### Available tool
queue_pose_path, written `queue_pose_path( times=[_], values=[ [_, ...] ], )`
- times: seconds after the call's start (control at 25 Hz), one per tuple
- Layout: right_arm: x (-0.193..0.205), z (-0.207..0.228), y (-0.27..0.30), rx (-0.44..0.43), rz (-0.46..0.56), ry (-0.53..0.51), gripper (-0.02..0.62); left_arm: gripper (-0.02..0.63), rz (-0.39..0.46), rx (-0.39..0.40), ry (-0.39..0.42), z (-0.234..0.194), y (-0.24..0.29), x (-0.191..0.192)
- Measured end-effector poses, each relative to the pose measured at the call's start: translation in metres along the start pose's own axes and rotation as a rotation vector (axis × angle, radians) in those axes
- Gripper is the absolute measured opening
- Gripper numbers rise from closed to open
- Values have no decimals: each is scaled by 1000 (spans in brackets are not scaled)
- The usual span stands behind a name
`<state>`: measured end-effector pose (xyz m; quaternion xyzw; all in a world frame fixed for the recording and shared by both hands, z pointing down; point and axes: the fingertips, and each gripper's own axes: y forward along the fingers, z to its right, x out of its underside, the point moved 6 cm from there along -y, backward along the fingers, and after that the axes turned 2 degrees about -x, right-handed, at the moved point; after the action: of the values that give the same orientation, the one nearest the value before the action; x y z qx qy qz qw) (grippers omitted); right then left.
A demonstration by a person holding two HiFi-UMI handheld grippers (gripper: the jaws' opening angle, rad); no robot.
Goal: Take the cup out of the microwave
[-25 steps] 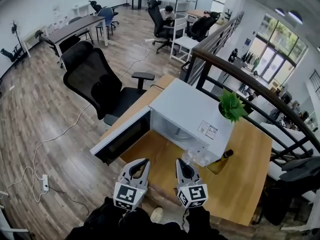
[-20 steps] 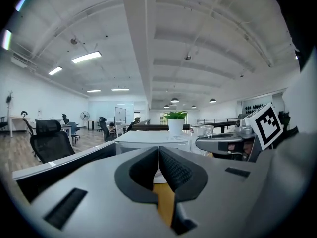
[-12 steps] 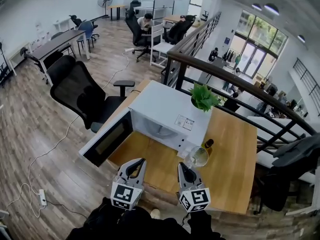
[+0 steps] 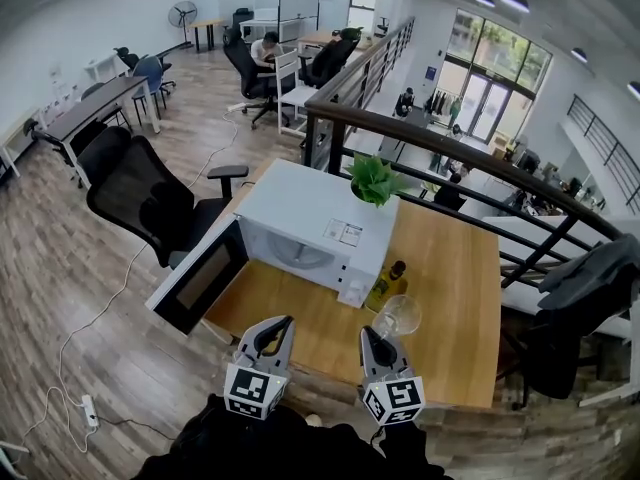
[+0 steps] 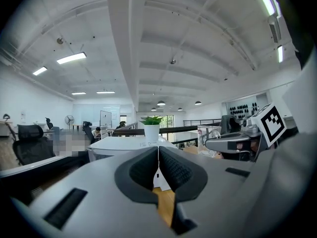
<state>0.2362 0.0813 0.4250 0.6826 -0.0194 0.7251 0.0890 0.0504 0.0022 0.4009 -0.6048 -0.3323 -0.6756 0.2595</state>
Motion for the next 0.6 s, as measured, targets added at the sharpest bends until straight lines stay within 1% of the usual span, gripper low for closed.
queue_pose_path(
  times=[0.2,0.6],
  values=[
    [4,5,-8,16,1,5,18,26,-1,12,10,7,4,-1],
    [3,7,-3,0,6,0,18,26,-3,14,17,8,10,-2]
  ],
)
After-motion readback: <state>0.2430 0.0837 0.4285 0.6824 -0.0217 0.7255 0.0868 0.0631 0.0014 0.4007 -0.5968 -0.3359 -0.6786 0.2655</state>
